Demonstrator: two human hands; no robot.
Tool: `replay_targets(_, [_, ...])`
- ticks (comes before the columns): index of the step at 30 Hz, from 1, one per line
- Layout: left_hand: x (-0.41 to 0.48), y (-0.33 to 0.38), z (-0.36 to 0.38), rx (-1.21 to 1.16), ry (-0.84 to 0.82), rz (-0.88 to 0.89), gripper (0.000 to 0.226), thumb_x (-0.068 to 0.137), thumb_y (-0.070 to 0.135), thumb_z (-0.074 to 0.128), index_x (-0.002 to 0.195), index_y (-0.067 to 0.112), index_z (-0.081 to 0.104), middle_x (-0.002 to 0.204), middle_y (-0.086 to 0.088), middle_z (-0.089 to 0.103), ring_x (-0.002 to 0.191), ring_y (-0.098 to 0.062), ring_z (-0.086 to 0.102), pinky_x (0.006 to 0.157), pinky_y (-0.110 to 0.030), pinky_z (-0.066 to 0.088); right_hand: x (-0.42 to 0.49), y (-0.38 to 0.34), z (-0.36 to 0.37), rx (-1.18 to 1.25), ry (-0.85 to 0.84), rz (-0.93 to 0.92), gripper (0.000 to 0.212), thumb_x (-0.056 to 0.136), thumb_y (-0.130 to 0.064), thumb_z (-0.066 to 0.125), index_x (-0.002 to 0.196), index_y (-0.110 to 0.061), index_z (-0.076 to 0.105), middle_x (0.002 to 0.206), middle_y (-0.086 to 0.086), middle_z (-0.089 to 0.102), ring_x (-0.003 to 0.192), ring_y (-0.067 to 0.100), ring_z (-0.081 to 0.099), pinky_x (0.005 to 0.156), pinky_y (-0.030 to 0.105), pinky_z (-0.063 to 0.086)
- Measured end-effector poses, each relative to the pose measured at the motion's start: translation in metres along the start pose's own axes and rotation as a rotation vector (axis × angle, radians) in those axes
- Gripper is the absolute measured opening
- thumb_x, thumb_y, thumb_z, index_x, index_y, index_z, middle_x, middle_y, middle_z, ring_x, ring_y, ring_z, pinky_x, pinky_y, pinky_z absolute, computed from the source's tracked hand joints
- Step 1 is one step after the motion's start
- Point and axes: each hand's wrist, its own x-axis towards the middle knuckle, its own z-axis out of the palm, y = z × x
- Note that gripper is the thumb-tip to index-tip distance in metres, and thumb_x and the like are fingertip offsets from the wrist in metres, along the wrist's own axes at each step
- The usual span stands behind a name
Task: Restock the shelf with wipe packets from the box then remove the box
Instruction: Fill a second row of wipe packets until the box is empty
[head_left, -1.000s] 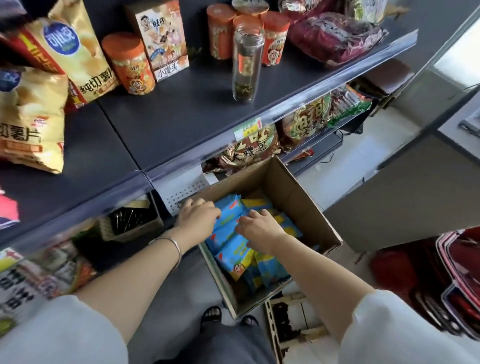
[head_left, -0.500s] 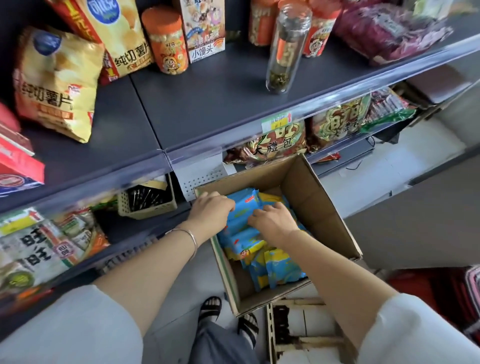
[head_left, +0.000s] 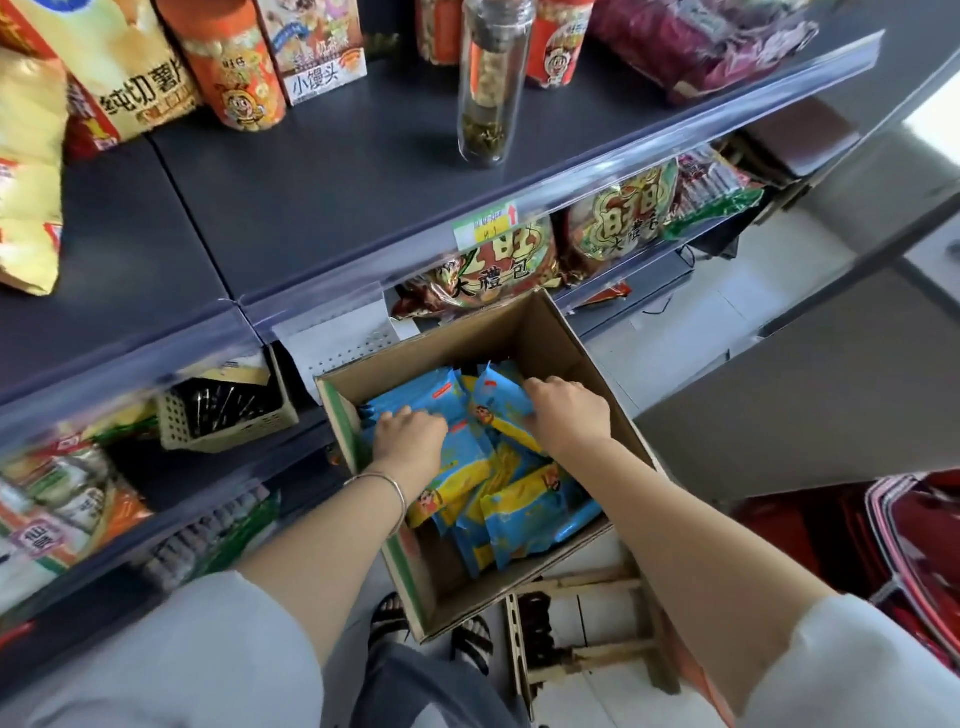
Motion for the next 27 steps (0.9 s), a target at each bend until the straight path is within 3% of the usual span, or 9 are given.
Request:
replay_targets(4, [0.000,0.011,0.021,0.077,0.087,0.011,0.029,0.087,0.007,0.055,0.115,0.012,0.055,0.115,-0.006,0.058,0.114,-0.026,0.049,0.095,-0.036,0.035,-0.001,0.003,0.008,-0.049,0.034,0.009,0.025,0.093,-0.021,0.052,0.118,-0.018,0.054,0.109,0.005,0.057,0.103,0.030,0.055,0.065,0.034,0.039])
replay_targets(8, [0.002,0.014,0.026,0.105,0.101,-0.018,0.026,0.089,0.014,0.057,0.116,0.013,0.055,0.114,-0.004,0.057,0.113,-0.025,0.048,0.095,-0.035,0.033,-0.003,0.002,0.011,-0.034,0.049,0.004,0.022,0.093,-0.020,0.053,0.115,-0.017,0.054,0.106,0.005,0.057,0.101,0.030,0.056,0.064,0.034,0.040])
replay_targets(15, [-0.010,0.009,0.000,-0.027,0.086,-0.022,0.040,0.090,0.010,0.054,0.126,0.015,0.036,0.097,-0.005,0.066,0.097,-0.027,0.060,0.092,-0.038,0.032,-0.011,-0.003,-0.002,-0.019,0.042,0.006,0.024,0.093,-0.019,0.053,0.117,-0.017,0.052,0.109,0.005,0.058,0.103,0.030,0.056,0.067,0.034,0.039])
replay_targets(18, [-0.018,0.000,-0.021,-0.090,0.128,-0.028,0.045,0.094,0.012,0.051,0.136,0.021,0.036,0.106,-0.005,0.065,0.102,-0.028,0.061,0.088,-0.039,0.040,-0.018,-0.002,-0.023,0.016,0.046,0.034,0.022,0.092,-0.015,0.051,0.114,-0.017,0.050,0.107,0.007,0.062,0.098,0.032,0.060,0.065,0.033,0.040])
replay_targets(21, [-0.030,-0.010,-0.054,-0.223,0.211,-0.047,0.025,0.093,0.009,0.052,0.116,0.017,0.052,0.113,-0.009,0.061,0.102,-0.032,0.061,0.076,-0.040,0.049,-0.023,-0.001,-0.053,0.106,0.087,0.055,0.020,0.093,-0.014,0.049,0.112,-0.018,0.047,0.103,0.009,0.062,0.095,0.034,0.061,0.063,0.033,0.041])
replay_targets(23, [-0.041,-0.018,-0.081,-0.248,0.297,-0.055,0.014,0.092,0.009,0.052,0.104,0.014,0.049,0.109,-0.010,0.060,0.098,-0.033,0.061,0.067,-0.037,0.045,-0.027,-0.001,-0.076,0.164,0.141,0.030,0.024,0.094,-0.014,0.049,0.116,-0.022,0.045,0.103,0.009,0.062,0.093,0.034,0.060,0.063,0.034,0.042])
replay_targets(27, [-0.073,-0.036,-0.142,-0.312,0.395,-0.081,0.017,0.092,0.020,0.055,0.109,0.019,0.051,0.111,-0.008,0.062,0.101,-0.031,0.060,0.070,-0.033,0.041,-0.035,-0.004,-0.125,0.228,0.283,-0.058,0.036,0.093,-0.020,0.052,0.127,-0.029,0.046,0.111,0.005,0.063,0.100,0.030,0.060,0.074,0.037,0.041])
